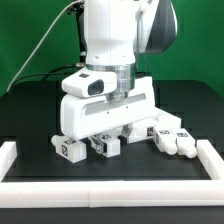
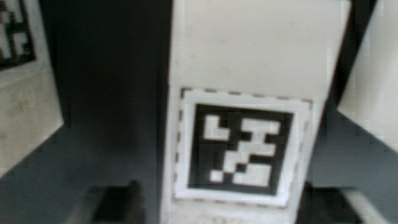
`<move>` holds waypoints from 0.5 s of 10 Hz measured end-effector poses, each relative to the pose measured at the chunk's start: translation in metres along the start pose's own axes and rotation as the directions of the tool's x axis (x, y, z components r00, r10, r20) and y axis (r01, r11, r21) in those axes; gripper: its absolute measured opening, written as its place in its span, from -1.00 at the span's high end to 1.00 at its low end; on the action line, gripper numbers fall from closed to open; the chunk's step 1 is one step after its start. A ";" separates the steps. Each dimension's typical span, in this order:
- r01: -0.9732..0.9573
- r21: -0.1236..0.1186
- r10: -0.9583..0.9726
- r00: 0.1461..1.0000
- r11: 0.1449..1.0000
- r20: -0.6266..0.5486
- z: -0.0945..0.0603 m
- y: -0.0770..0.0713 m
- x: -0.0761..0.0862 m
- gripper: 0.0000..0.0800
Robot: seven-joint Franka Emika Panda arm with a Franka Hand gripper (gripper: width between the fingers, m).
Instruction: Assemble one leg
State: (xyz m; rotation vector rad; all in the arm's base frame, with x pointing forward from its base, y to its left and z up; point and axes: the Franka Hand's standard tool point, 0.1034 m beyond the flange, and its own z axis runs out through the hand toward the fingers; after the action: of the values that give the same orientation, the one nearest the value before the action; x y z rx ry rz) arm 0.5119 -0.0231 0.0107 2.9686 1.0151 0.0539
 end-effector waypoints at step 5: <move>0.003 0.007 -0.003 1.000 1.000 0.015 -0.021 0.016 -0.002 0.28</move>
Offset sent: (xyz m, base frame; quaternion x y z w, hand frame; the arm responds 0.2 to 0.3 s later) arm 0.0118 -0.0113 0.0208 0.0120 -0.0047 -0.0141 0.9998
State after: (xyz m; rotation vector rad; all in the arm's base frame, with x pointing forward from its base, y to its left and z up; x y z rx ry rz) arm 0.5192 -0.0375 0.0316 2.9695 1.0202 0.0285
